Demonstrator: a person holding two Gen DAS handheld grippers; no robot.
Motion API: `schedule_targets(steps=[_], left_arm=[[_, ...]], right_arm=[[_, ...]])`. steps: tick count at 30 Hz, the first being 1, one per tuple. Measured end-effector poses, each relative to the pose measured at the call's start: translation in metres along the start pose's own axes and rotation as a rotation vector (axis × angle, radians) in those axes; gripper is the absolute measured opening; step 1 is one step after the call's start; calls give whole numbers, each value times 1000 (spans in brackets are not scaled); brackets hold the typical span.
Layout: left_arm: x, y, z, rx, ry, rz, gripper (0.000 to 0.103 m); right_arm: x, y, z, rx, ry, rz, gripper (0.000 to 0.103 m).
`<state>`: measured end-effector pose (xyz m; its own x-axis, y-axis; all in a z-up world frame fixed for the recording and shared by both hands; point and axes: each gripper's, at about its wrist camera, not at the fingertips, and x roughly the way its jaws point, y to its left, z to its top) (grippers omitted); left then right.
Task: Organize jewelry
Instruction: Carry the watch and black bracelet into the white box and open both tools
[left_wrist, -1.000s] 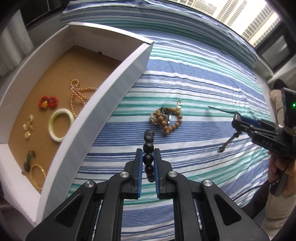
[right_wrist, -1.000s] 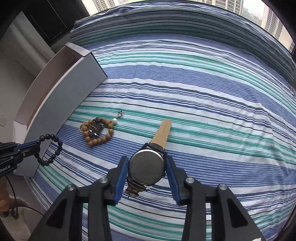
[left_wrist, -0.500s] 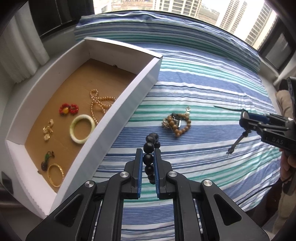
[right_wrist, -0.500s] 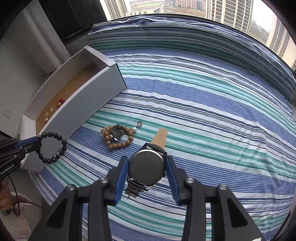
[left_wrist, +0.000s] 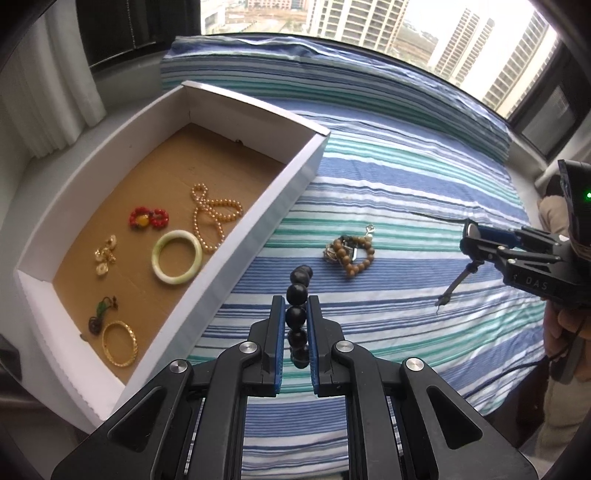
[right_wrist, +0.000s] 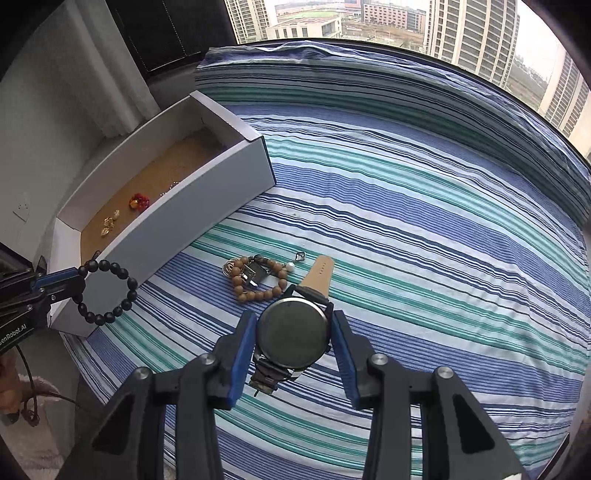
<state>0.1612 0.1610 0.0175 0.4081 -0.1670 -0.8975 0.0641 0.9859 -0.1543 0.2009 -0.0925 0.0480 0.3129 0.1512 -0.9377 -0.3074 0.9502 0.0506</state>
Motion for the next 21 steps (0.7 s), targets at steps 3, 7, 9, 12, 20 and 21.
schedule_targets(steps=[3, 7, 9, 12, 20, 21], left_arm=[[-22, 19, 6, -27, -38, 9, 9], [-48, 53, 18, -79, -86, 56, 9], [-56, 71, 23, -109, -104, 84, 9], [-60, 97, 27, -151, -116, 120, 9], [-26, 148, 18, -239, -59, 172, 9], [-20, 153, 16, -247, -48, 173, 9]], right_arm=[[-11, 13, 17, -36, -27, 7, 41], [-28, 41, 50, -100, -87, 24, 41], [-35, 59, 68, -141, -121, 40, 41], [-39, 93, 95, -222, -161, 89, 41], [-4, 173, 144, -419, -207, 89, 41], [4, 180, 147, -442, -204, 81, 41]])
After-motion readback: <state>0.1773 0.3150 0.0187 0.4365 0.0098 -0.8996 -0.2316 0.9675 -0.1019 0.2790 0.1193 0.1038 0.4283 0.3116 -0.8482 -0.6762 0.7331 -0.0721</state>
